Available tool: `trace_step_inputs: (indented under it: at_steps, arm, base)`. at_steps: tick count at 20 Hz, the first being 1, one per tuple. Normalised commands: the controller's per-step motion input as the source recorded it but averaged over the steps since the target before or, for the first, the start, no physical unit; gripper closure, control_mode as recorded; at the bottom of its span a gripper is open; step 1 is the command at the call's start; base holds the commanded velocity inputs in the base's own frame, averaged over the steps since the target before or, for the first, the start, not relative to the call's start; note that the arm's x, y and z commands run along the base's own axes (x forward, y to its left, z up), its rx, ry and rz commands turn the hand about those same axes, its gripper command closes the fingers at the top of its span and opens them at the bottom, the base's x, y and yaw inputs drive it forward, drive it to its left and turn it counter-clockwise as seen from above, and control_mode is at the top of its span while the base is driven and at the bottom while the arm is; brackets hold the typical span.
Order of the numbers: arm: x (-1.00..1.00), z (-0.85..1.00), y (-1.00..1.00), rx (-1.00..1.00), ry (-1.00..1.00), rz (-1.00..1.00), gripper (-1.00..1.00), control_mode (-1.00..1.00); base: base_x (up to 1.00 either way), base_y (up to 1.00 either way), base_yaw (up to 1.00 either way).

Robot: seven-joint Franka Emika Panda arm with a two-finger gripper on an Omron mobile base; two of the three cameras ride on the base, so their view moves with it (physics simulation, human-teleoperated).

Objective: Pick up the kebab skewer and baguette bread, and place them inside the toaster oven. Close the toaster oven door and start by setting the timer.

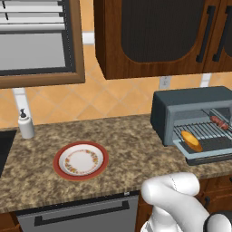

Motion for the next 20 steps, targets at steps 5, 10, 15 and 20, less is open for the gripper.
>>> trace_step_inputs:
  at_steps: [5,10,15,20]
  arm:
    - [0.13,-0.27,-0.24,-0.25,0.00,0.17,1.00,-1.00]
    - [0.36,-0.12,-0.16,-0.06,-0.02,0.21,1.00,-1.00]
    - [0.64,-0.02,-0.42,0.00,0.02,0.21,1.00,-1.00]
    - [0.38,-0.20,-0.45,-0.01,0.12,0.18,1.00,-1.00]
  base:
    - [0.00,0.00,0.00]
    - [0.00,0.00,0.00]
    - [0.00,0.00,0.00]
    - [0.00,0.00,0.00]
